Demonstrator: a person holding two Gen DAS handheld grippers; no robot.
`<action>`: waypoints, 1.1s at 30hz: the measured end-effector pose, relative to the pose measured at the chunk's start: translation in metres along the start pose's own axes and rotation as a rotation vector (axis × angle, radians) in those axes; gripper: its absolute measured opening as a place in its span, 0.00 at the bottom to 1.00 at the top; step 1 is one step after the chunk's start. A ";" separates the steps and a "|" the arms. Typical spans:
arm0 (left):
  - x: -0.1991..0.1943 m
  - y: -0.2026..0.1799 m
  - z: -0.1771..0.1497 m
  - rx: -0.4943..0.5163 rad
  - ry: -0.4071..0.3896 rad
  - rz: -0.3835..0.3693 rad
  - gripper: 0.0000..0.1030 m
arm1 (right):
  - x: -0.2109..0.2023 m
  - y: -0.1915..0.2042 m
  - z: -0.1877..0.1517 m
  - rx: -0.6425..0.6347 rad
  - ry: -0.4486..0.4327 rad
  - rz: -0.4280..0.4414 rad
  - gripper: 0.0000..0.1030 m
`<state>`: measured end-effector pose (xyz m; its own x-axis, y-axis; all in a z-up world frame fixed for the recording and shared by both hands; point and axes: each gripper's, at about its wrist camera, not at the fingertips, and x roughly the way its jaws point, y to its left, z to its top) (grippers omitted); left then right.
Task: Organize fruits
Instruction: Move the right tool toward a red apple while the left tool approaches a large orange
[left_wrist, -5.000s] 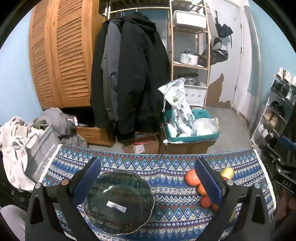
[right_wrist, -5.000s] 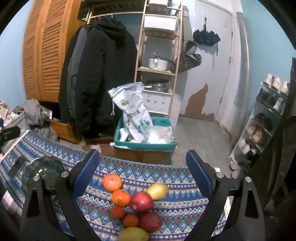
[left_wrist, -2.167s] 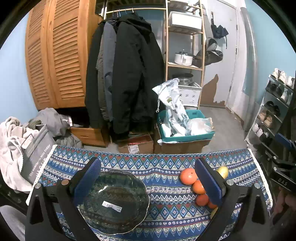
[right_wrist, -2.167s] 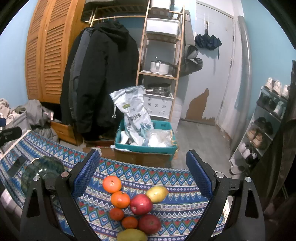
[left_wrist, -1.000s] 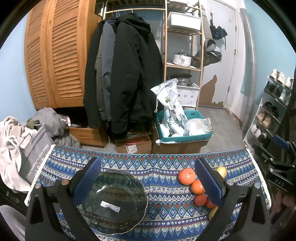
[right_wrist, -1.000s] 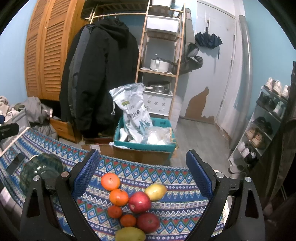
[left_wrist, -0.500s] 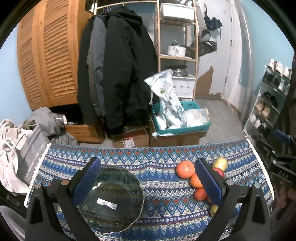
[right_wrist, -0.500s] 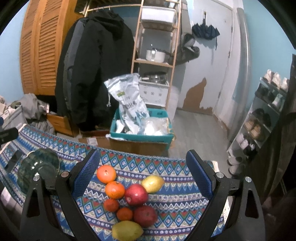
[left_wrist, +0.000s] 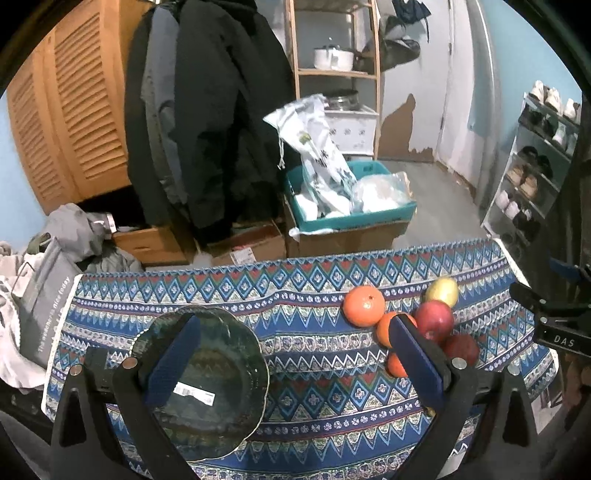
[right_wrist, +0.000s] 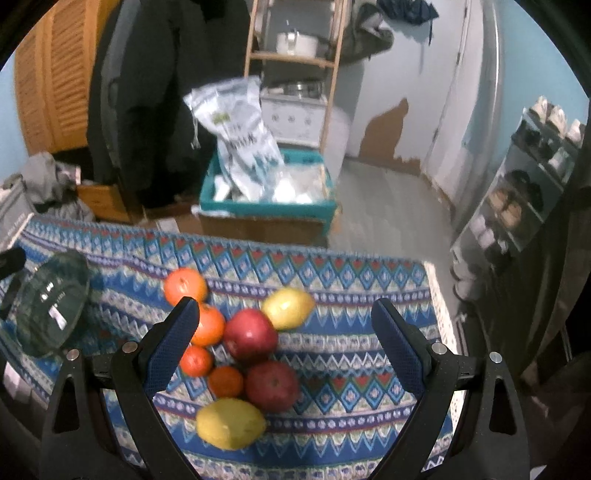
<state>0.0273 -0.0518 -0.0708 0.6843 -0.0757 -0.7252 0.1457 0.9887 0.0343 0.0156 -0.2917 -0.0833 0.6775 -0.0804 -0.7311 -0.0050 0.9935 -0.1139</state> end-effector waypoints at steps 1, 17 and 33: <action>0.005 -0.002 -0.001 0.006 0.007 0.003 0.99 | 0.005 -0.001 -0.003 0.000 0.019 -0.002 0.90; 0.061 -0.019 -0.023 0.017 0.153 -0.011 0.99 | 0.082 -0.018 -0.043 0.093 0.296 0.073 0.90; 0.095 -0.030 -0.037 0.033 0.249 -0.010 0.99 | 0.135 -0.013 -0.068 0.105 0.470 0.105 0.85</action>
<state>0.0612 -0.0838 -0.1659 0.4864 -0.0474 -0.8724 0.1780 0.9830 0.0458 0.0569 -0.3208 -0.2261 0.2724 0.0165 -0.9620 0.0356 0.9990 0.0272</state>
